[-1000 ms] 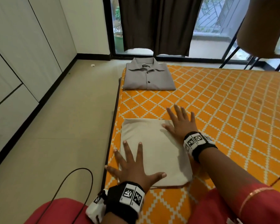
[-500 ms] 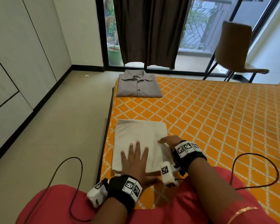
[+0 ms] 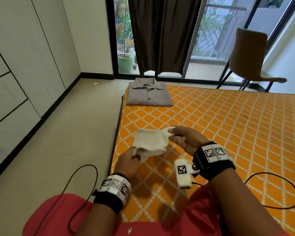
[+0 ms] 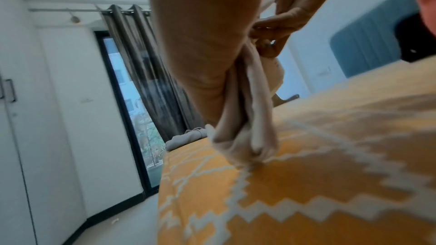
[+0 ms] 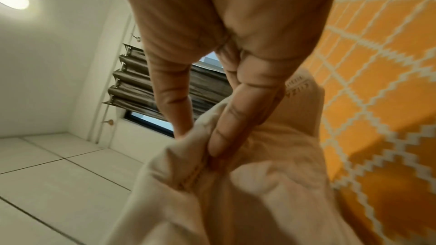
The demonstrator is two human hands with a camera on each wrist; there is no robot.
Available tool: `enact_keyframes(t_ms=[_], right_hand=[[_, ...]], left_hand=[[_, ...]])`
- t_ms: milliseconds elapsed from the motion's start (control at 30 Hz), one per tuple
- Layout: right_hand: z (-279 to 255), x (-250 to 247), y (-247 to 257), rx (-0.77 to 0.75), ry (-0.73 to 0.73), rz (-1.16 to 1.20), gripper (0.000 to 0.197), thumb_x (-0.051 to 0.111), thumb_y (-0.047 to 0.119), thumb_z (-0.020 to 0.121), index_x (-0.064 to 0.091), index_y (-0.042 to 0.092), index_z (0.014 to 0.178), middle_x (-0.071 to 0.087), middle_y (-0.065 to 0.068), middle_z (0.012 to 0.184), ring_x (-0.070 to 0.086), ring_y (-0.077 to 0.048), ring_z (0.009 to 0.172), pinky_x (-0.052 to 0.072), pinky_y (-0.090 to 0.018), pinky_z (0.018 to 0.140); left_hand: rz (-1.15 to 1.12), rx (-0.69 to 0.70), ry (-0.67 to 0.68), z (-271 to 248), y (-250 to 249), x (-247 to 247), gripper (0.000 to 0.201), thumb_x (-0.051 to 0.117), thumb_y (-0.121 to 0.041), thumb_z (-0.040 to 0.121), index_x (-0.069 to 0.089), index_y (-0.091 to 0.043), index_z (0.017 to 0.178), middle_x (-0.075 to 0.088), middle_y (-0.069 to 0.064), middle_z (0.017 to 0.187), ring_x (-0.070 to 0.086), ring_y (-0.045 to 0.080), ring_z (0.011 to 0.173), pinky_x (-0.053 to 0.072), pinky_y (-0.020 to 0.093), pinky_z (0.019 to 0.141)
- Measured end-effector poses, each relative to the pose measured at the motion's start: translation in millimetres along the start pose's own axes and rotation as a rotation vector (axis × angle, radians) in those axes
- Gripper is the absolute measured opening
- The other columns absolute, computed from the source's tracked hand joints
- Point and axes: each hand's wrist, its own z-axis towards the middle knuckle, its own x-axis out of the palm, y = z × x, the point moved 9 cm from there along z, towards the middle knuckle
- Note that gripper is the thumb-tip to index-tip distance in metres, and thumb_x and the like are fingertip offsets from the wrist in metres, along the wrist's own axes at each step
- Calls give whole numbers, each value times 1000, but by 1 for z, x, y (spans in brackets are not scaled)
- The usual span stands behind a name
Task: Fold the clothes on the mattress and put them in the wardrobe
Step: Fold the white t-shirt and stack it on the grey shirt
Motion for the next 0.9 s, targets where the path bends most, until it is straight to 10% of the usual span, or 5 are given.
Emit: enact_keyframes(t_ms=[167, 433, 667, 767, 900], right_hand=[[-27, 8, 47, -259, 32, -332, 54, 67, -22, 69, 59, -5, 120, 72, -18, 90, 72, -24, 81, 59, -29, 66], [-49, 45, 111, -438, -143, -1120, 23, 81, 21, 76, 65, 5, 71, 69, -8, 55, 67, -16, 47, 55, -25, 45], [61, 68, 48, -303, -288, -1376, 40, 60, 28, 94, 51, 10, 128, 60, -16, 124, 59, -34, 112, 49, -36, 87], [66, 37, -27, -208, -241, -1318, 38, 56, 27, 95, 50, 14, 130, 57, -14, 129, 55, -32, 117, 46, -35, 92], [58, -20, -75, -44, -422, -1353, 38, 59, 27, 91, 49, 23, 128, 41, -8, 136, 42, -33, 124, 42, -45, 100]], left_hand=[[-490, -134, 82, -4, -3, -8, 15, 55, -21, 97, 68, -29, 97, 71, 1, 103, 66, 23, 102, 52, 38, 87], [-801, -185, 228, -20, -17, -20, 18, 52, -8, 96, 67, -4, 105, 75, 9, 88, 72, 18, 79, 56, 27, 66], [-539, -512, -71, 25, 110, -27, 34, 66, -23, 87, 55, -2, 111, 61, 16, 121, 60, 33, 107, 49, 47, 99], [-529, -617, -114, 26, 136, -21, 85, 78, -25, 75, 28, -1, 140, 48, 20, 135, 54, 38, 115, 47, 48, 99], [-334, -554, 18, 14, 102, -17, 91, 64, -11, 89, -1, -19, 152, 36, 21, 145, 46, 35, 123, 42, 37, 90]])
